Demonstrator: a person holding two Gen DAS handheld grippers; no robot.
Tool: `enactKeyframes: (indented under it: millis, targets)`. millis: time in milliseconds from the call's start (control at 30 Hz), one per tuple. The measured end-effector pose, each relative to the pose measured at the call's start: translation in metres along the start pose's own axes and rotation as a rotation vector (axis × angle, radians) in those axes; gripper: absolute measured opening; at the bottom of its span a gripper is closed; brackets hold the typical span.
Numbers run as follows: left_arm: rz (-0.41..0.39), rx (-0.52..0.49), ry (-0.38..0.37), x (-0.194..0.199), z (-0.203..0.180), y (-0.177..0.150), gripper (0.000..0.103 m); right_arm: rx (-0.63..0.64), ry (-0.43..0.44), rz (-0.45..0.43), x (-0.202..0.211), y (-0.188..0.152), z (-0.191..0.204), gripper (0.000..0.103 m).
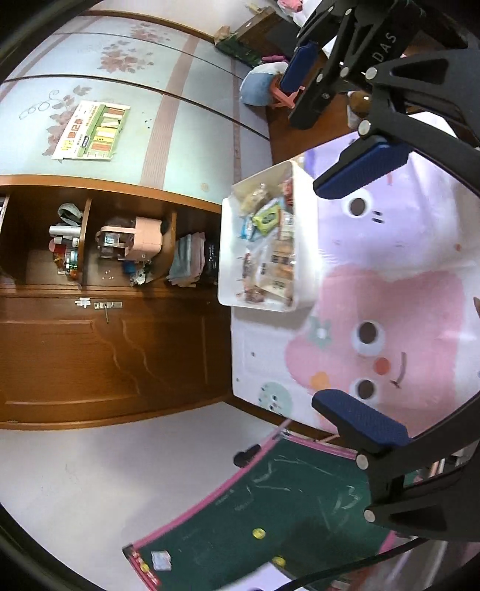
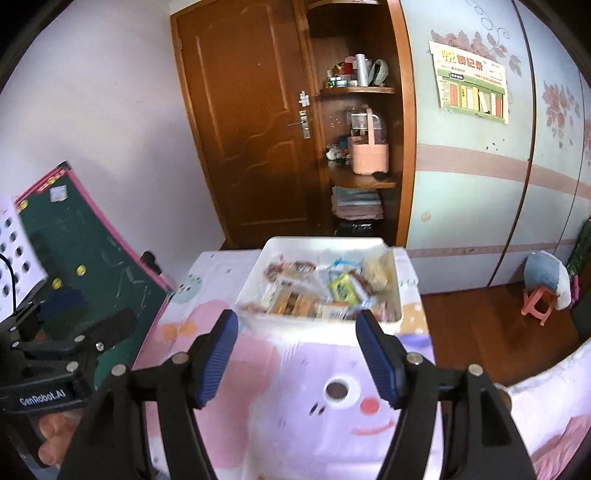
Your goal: Organize snacks
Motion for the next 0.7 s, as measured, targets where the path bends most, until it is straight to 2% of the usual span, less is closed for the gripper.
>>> enactKeyframes:
  millis: [133,267,500,600,700]
  targets:
    - [0.034,-0.001,0.056,0.027,0.009,-0.041,0.102,-0.007,0.001,0.031,0.023,-0.035,0.015,0.067]
    - [0.059,0.029,0.066,0.048,0.015,-0.068,0.102,-0.002,0.002,0.043,0.043,-0.06,0.028,0.067]
    - [0.006,0.01,0.191,0.068,0.023,-0.081,0.102,0.018,-0.02,0.018,0.062,-0.077,0.039,0.07]
    - [-0.01,0.009,0.196,0.064,0.022,-0.081,0.102,0.005,-0.019,0.005,0.063,-0.079,0.038,0.072]
    - [0.024,0.017,0.174,0.052,0.022,-0.085,0.102,-0.024,-0.011,0.021,0.057,-0.082,0.034,0.072]
Point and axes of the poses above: each gripper's, at about its wrist camera, not at the fingertips, and x roughly against the way its jaws point, z to its left, y to its top, the point moved 9 cm from there along -x, roughly the way its jaws point, and after that the axes turned 5 degrees about -z, right-handed, at the moved point
